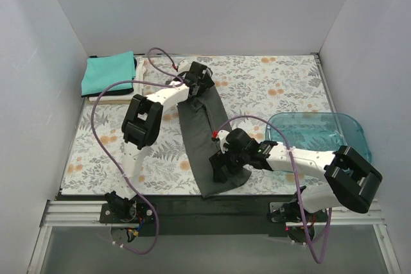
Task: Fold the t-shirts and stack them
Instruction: Fold the tshirt
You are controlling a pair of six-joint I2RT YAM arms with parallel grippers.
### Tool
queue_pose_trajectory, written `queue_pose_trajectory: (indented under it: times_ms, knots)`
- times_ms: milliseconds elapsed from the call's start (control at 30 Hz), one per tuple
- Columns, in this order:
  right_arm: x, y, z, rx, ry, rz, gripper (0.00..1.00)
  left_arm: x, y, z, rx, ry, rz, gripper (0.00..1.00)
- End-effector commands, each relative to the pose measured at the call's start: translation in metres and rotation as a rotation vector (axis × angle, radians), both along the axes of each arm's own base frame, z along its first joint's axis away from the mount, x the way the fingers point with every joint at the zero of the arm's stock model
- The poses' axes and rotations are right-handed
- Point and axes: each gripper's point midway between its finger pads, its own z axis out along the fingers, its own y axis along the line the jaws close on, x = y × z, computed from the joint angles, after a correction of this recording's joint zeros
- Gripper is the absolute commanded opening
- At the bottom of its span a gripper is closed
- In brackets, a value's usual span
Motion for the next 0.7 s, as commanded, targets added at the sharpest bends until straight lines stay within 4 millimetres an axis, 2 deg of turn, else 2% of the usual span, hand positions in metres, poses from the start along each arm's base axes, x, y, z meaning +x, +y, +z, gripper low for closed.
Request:
queue_pose_trajectory:
  times_ms: [0, 33, 167, 233, 267, 300, 467, 600, 667]
  knots:
    - [-0.023, 0.008, -0.005, -0.025, 0.086, 0.04, 0.98, -0.004, -0.013, -0.061, 0.051, 0.144, -0.121, 0.97]
    - [-0.023, 0.011, -0.008, -0.039, 0.079, 0.043, 0.98, 0.01, -0.02, -0.063, 0.046, 0.12, -0.121, 0.97]
    - [-0.011, 0.031, 0.002, -0.018, 0.045, 0.041, 0.98, 0.046, -0.028, -0.063, 0.07, 0.048, -0.117, 0.98]
    - [-0.007, 0.041, 0.011, 0.001, 0.029, 0.041, 0.98, 0.055, -0.026, -0.066, 0.089, 0.034, -0.094, 0.98]
    - [-0.003, 0.042, 0.014, 0.005, 0.016, 0.025, 0.98, 0.057, -0.024, -0.074, 0.096, 0.038, -0.083, 0.98]
    - [-0.002, 0.045, 0.018, 0.014, 0.009, 0.022, 0.98, 0.063, -0.024, -0.068, 0.097, 0.019, -0.067, 0.98]
    - [-0.009, 0.056, 0.039, 0.069, -0.017, 0.041, 0.98, 0.067, -0.009, -0.066, 0.108, 0.022, 0.028, 0.98]
    - [-0.025, 0.072, 0.063, 0.163, -0.04, 0.13, 0.98, 0.071, -0.004, -0.043, 0.11, -0.012, 0.065, 0.98]
    - [-0.039, 0.079, 0.078, 0.229, -0.023, 0.191, 0.98, 0.074, -0.002, -0.031, 0.109, -0.03, 0.074, 0.98]
